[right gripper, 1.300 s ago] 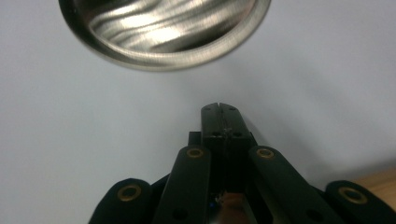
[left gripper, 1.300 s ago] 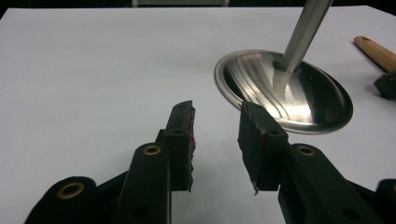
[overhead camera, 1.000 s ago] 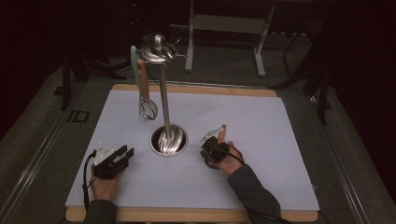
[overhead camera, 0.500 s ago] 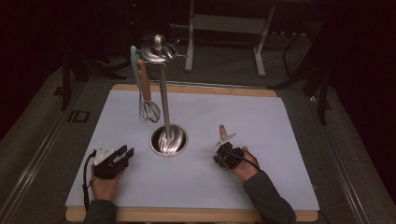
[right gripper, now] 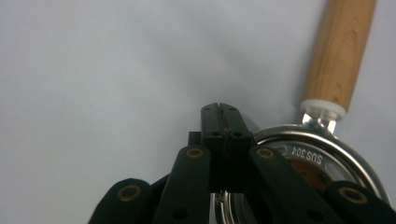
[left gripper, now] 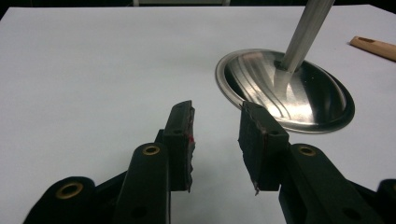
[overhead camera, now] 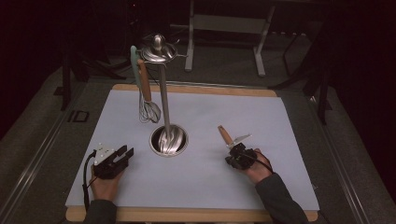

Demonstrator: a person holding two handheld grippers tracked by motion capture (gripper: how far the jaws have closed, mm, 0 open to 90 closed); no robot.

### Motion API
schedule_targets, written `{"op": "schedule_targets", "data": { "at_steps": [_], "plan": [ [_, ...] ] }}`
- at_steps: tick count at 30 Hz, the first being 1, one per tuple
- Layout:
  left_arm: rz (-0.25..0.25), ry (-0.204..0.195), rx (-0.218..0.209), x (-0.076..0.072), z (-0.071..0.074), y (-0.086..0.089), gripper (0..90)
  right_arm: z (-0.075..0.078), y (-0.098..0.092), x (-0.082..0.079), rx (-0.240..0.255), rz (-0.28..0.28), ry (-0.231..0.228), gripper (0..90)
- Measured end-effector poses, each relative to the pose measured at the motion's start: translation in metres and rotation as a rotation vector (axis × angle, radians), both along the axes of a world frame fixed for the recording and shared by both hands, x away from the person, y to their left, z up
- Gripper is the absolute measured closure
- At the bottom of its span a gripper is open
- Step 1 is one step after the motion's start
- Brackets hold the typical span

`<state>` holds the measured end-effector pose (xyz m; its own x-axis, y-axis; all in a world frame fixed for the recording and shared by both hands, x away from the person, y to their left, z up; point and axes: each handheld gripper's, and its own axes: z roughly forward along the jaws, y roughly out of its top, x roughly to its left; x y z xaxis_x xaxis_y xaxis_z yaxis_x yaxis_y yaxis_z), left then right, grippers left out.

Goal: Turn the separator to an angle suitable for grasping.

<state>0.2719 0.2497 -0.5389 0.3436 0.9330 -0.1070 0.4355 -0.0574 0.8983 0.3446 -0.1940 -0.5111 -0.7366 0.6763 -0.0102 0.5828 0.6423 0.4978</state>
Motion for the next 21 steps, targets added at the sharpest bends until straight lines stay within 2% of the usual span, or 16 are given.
{"op": "schedule_targets", "data": {
  "at_steps": [8, 13, 18, 21],
  "plan": [
    [0.000, 0.002, 0.003, 0.000, 0.000, 0.000, 65.1, 0.003, -0.012, 0.002, -0.001, -0.021, 0.005, 89.6],
    [0.000, 0.002, 0.003, 0.000, 0.000, 0.000, 65.0, 0.008, -0.013, 0.004, 0.016, -0.016, -0.006, 83.5],
    [0.001, 0.002, 0.001, 0.000, 0.000, 0.000, 64.9, 0.014, -0.014, 0.007, 0.026, -0.022, -0.017, 81.2],
    [0.002, 0.003, 0.000, 0.000, 0.000, 0.000, 64.9, 0.020, -0.016, 0.014, 0.030, -0.041, -0.029, 77.5]
  ]
}}
